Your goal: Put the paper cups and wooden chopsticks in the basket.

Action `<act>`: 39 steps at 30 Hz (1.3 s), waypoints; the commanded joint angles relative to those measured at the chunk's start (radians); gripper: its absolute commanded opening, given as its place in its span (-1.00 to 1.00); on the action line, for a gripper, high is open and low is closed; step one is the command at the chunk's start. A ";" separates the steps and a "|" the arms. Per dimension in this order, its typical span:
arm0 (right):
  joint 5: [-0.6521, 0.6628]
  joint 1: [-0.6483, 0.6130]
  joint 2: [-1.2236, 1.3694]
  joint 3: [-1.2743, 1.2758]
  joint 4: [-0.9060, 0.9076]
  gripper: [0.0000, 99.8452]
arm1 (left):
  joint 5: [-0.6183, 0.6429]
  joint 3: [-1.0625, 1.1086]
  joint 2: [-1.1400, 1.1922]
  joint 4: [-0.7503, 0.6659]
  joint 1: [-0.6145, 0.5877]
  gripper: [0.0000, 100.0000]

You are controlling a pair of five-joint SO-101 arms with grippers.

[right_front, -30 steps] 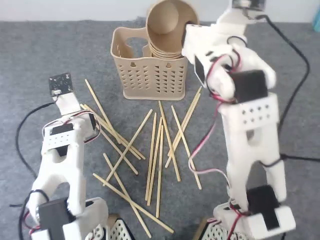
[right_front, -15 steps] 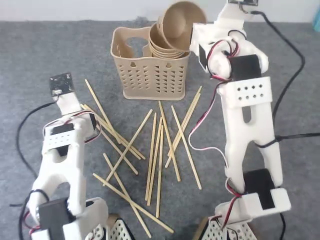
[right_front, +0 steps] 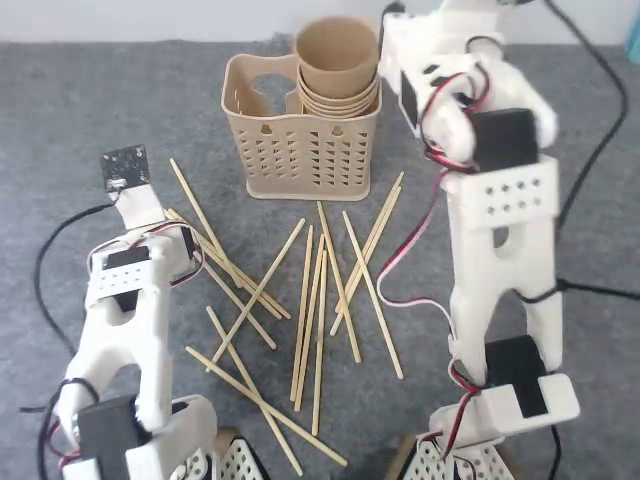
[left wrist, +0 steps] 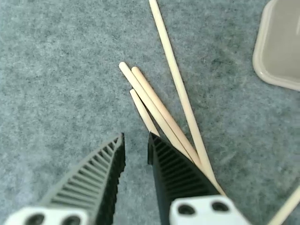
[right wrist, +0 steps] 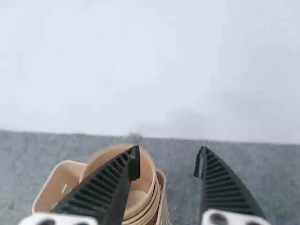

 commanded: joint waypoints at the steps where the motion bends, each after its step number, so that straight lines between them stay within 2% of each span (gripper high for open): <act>1: 0.018 -0.015 -0.016 -0.152 0.153 -0.60 | -0.012 -0.004 -0.051 -0.020 0.008 -0.85; 5: 0.018 -0.016 -0.016 -0.189 0.392 -0.66 | -0.012 -0.004 -0.051 -0.020 0.008 -0.85; 9: 0.018 -0.010 -0.047 -0.199 0.631 -1.00 | -0.012 -0.004 -0.051 -0.021 0.008 -0.85; 12: 0.021 0.018 -0.119 -0.069 0.641 -0.96 | -0.031 -0.004 -0.051 -0.020 0.008 -0.85; 18: 0.020 0.048 -0.381 0.446 0.628 -0.99 | -0.054 -0.004 -0.052 0.009 0.008 -0.85; 21: 0.026 0.048 -0.486 0.707 0.547 -0.99 | -0.054 -0.004 -0.054 0.014 0.008 -0.85; 26: 0.028 0.050 -0.578 1.122 0.249 -0.98 | -0.104 -0.007 -0.060 0.054 0.009 -0.85; 28: 0.028 0.047 -0.581 1.234 0.147 -0.90 | -0.110 -0.007 -0.060 0.063 0.009 -0.85; 32: 0.023 0.012 -0.553 1.347 0.007 -0.69 | -0.110 -0.005 -0.061 0.063 0.009 -0.85; 39: 0.020 -0.042 -0.338 1.352 -0.189 -0.69 | -0.152 -0.015 -0.061 0.110 0.017 -0.85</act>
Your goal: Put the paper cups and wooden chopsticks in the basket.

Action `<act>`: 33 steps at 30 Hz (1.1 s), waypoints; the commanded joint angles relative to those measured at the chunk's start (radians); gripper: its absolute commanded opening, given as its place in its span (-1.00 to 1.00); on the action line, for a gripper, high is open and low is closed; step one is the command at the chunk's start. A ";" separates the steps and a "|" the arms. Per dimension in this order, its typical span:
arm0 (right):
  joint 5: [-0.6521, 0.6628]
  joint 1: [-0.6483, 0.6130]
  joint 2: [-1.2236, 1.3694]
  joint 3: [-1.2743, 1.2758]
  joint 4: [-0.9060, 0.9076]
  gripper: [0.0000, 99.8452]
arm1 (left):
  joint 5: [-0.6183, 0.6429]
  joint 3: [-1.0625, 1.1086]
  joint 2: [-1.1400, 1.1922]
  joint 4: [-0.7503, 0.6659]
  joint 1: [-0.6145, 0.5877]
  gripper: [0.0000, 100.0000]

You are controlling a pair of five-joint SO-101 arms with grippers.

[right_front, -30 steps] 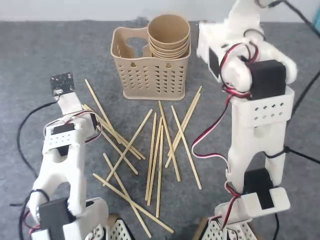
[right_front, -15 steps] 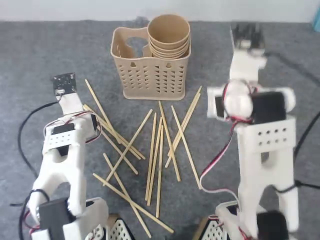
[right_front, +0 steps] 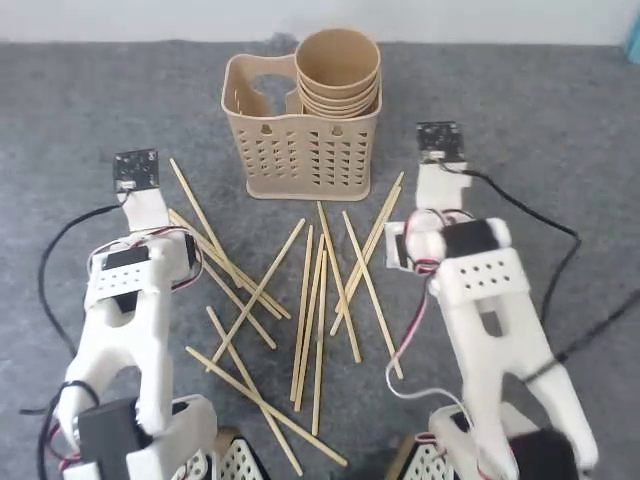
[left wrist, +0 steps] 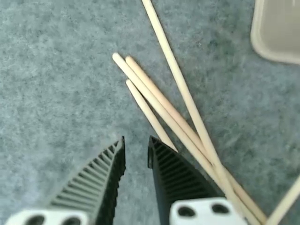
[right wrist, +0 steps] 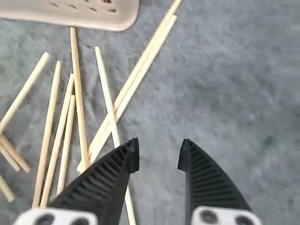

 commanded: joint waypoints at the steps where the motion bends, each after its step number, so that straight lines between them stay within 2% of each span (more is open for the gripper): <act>1: 0.006 -0.019 0.134 -0.008 -0.137 -0.69 | -0.071 -0.018 -0.048 0.041 0.028 -0.85; 6: 0.008 -0.019 0.375 -0.044 -0.337 -0.69 | -0.095 -0.019 -0.048 0.043 0.044 -0.85; 14: 0.014 -0.054 0.576 -0.180 -0.358 -0.69 | -0.095 -0.021 -0.048 0.029 0.046 -0.85; 20: 0.014 -0.127 0.513 -0.176 -0.297 -0.69 | -0.095 -0.018 -0.048 0.018 0.046 -0.85; 26: 0.009 -0.127 0.466 -0.173 -0.254 -0.69 | -0.095 -0.018 -0.048 0.017 0.046 -0.85; 33: 0.006 -0.159 0.294 -0.169 -0.081 -0.69 | -0.095 -0.019 -0.044 0.015 0.046 -0.85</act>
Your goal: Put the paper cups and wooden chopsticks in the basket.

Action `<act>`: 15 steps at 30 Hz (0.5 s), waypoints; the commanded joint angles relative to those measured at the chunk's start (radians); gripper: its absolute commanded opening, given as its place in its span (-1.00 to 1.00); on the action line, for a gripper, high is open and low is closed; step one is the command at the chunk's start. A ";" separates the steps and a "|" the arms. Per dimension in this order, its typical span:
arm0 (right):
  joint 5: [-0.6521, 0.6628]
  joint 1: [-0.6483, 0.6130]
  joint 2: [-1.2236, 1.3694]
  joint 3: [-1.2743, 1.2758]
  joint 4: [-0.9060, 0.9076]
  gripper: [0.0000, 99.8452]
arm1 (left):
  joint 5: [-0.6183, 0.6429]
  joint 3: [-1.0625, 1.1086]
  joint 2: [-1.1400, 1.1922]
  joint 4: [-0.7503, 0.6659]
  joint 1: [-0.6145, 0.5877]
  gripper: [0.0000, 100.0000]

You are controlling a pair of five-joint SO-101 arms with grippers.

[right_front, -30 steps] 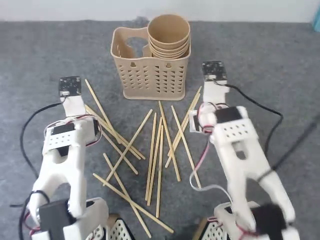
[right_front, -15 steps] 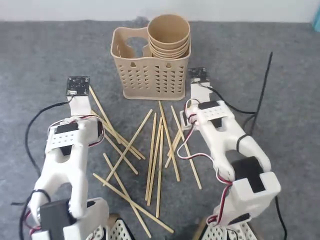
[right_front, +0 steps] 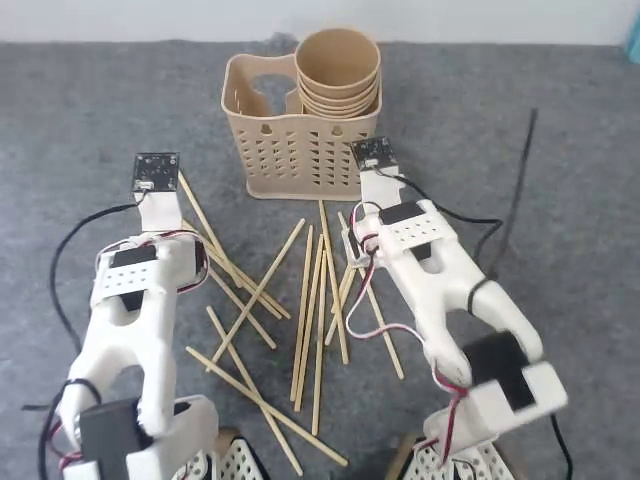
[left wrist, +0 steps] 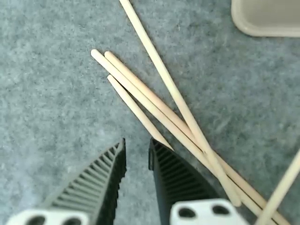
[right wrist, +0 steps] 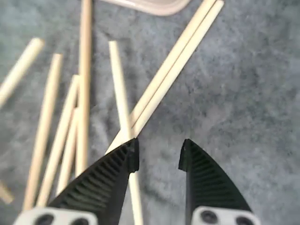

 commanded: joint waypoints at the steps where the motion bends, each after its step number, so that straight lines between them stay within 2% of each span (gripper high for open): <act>1: 0.005 -0.042 -0.142 -0.038 0.091 -0.69 | -0.009 -0.019 -0.044 -0.021 0.009 -0.85; 4: 0.006 -0.070 -0.150 0.015 0.031 -0.69 | -0.009 -0.019 -0.044 -0.021 0.009 -0.85; 10: 0.012 -0.068 -0.047 0.166 -0.277 -0.69 | -0.009 -0.018 -0.044 -0.021 0.009 -0.85; 15: 0.012 -0.050 0.056 0.149 -0.314 -0.73 | -0.009 -0.018 -0.046 -0.021 0.009 -0.85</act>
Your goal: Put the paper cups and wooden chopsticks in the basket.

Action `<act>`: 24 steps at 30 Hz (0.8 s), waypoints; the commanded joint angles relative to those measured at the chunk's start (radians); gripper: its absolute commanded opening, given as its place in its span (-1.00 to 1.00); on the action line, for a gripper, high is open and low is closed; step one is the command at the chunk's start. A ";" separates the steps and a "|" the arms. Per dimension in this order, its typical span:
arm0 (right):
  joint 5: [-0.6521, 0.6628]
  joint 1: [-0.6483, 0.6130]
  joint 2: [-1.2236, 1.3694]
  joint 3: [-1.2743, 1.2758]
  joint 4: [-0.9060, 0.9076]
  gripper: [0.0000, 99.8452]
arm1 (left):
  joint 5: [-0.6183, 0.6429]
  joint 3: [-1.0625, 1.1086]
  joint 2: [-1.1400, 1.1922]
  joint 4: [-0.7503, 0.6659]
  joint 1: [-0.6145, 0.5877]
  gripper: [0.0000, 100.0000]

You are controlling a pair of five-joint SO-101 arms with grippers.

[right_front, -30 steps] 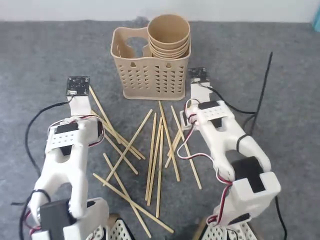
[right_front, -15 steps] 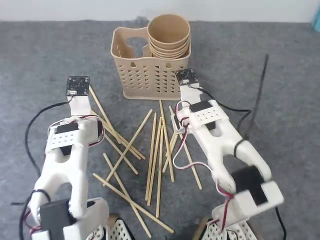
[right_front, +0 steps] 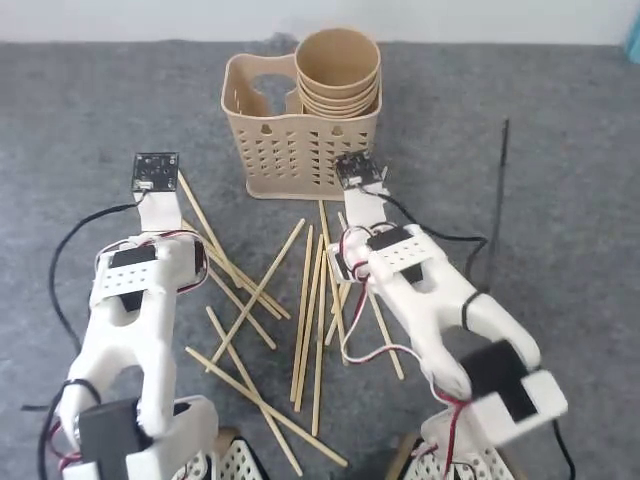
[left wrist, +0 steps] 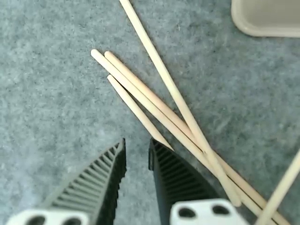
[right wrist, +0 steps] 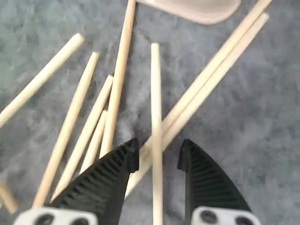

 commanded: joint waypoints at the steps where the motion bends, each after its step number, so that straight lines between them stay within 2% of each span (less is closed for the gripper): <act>1: 0.012 0.016 0.008 -0.028 -0.001 -0.79 | -0.009 -0.018 -0.046 -0.021 0.009 -0.85; 3: 0.014 0.016 0.005 -0.046 0.036 -0.98 | -0.009 -0.018 -0.046 -0.021 0.009 -0.85; 4: 0.014 0.016 -0.002 -0.058 0.065 -1.00 | -0.009 -0.018 -0.046 -0.021 0.009 -0.85; 6: 0.012 0.016 -0.038 -0.078 0.143 -0.94 | -0.009 -0.018 -0.046 -0.021 0.009 -0.85; 15: 0.011 0.010 -0.449 -0.091 0.479 -0.99 | -0.009 -0.019 -0.044 -0.021 0.009 -0.85; 20: 0.012 0.010 -0.676 -0.083 0.536 -0.99 | -0.009 -0.019 -0.044 -0.021 0.009 -0.85; 24: 0.012 0.010 -0.730 -0.025 0.533 -0.99 | -0.009 -0.018 -0.046 -0.021 0.009 -0.85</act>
